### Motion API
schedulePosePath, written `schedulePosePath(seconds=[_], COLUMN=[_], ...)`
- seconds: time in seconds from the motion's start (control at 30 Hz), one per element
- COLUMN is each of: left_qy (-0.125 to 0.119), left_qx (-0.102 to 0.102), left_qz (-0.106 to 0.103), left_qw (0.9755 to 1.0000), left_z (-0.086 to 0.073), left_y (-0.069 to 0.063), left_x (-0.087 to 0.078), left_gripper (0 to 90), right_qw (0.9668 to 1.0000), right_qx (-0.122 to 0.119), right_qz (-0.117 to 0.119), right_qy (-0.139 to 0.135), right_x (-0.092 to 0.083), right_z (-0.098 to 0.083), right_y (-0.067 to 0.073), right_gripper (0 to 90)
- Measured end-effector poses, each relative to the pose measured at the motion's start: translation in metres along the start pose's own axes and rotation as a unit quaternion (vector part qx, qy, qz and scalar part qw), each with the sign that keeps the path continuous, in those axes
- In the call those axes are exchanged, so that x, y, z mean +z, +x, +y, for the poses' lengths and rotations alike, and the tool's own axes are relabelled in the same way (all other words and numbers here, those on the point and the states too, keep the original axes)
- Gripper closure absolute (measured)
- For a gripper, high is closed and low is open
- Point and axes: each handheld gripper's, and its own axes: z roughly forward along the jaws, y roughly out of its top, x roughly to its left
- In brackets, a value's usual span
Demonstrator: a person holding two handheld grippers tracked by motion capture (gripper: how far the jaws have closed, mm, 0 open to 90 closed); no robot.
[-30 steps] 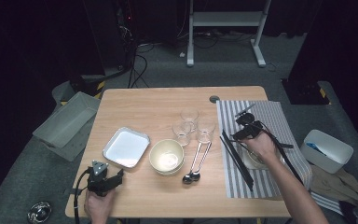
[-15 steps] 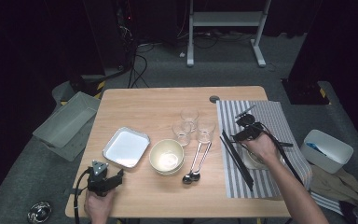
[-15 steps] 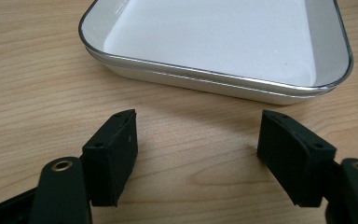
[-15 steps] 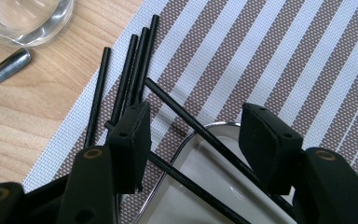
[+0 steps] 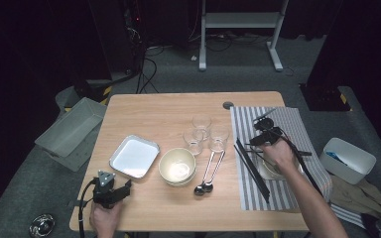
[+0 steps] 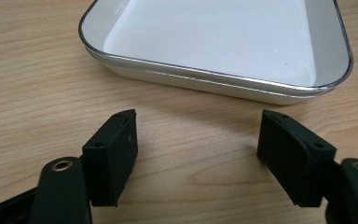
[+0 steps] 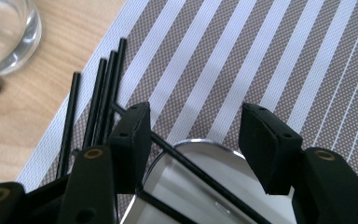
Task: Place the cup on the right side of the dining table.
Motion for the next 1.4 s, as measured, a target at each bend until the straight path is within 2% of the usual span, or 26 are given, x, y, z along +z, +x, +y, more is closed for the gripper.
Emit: schedulePosePath(seconds=[0.13, 0.47, 0.97, 1.4], left_qy=[0.0, 0.0, 0.0, -0.001], left_qx=[0.0, 0.0, 0.0, -0.001], left_qz=[0.0, 0.0, 0.0, 0.0], left_qw=[1.0, 1.0, 1.0, 1.0], left_z=[0.0, 0.0, 0.0, 0.0], left_y=[0.0, 0.0, 0.0, 0.0], left_x=[0.0, 0.0, 0.0, 0.0], left_gripper=[29.0, 29.0, 29.0, 29.0], right_qw=[1.0, 0.9999, 0.9996, 0.9992], right_qx=[0.002, 0.006, -0.021, -0.028], right_qz=[-0.001, -0.002, 0.008, 0.019], right_qy=[-0.005, 0.011, 0.016, 0.019], right_x=[0.0, 0.006, 0.001, -0.001], right_z=[0.003, 0.004, -0.004, -0.008], right_y=[0.0, -0.002, 0.007, 0.011], right_gripper=[44.5, 44.4, 44.0, 43.6])
